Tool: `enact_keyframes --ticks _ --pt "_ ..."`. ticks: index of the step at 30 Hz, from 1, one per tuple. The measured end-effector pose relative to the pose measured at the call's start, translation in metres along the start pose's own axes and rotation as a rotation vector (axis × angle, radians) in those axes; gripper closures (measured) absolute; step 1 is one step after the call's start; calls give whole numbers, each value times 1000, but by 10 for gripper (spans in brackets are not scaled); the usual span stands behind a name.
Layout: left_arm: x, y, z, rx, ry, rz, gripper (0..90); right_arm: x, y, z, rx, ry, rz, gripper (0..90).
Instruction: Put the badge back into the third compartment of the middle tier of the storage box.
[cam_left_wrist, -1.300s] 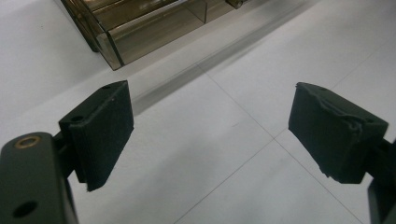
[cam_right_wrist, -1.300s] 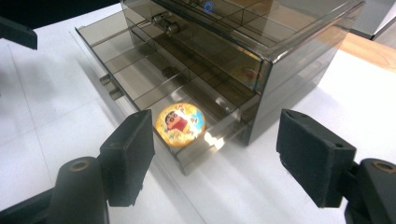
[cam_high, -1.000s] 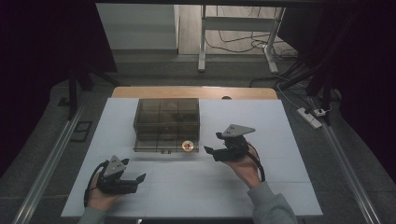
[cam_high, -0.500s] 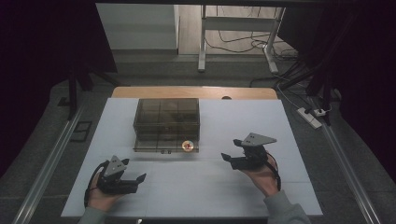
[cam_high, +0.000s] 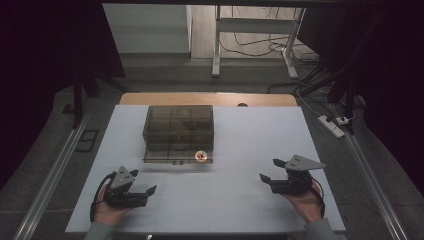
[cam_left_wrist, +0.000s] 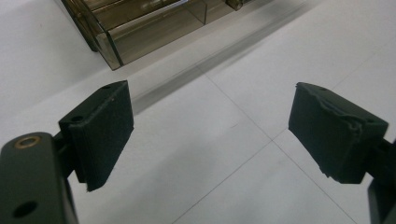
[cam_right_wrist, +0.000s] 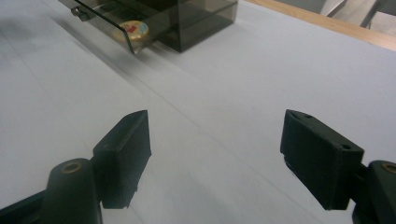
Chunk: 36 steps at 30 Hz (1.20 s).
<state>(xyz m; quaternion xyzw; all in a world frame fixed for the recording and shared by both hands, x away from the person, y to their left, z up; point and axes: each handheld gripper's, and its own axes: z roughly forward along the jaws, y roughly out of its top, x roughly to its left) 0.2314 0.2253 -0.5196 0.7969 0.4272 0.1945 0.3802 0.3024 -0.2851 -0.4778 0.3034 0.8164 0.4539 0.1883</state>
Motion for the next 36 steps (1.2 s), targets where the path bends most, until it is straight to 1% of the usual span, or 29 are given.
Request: enact_keyframes --ticks 2,3,4,7,10,11,13,15,16,18,26,30,36 --pt "0 0 0 0 2 -1 147 -3 -8 -8 -18 -4 10 228" --pt "1 0 0 0 2 -3 147 -5 -12 -11 -17 -4 12 226" --pt "1 0 0 0 1 -3 147 -6 -16 -14 -24 -6 11 223" --pt "1 0 1 3 2 -3 147 -7 -25 -20 -22 -13 -1 212" --pt "2 0 1 3 0 -4 147 -7 -33 -22 -7 -15 -19 207" --pt "2 0 2 4 -1 -3 148 -7 -36 -21 -10 -10 -15 207" --pt "3 -1 2 3 -2 -6 148 -7 -40 -20 6 -7 -21 205" --pt "4 -1 2 3 -3 -6 147 -8 -42 -19 26 -19 -29 205" --pt "4 -1 2 2 -4 -8 147 -8 -43 -19 29 -17 -27 204" --pt "4 -1 2 1 -4 -7 147 -9 -44 -18 25 -15 -20 205" --pt "4 0 2 3 -4 -5 147 -12 -47 -20 34 -21 -18 205" --pt "4 0 2 3 -4 -5 147 -13 -48 -22 27 -22 -8 205" --pt "4 0 3 6 -7 -5 147 -12 -48 -21 29 -23 -17 205"
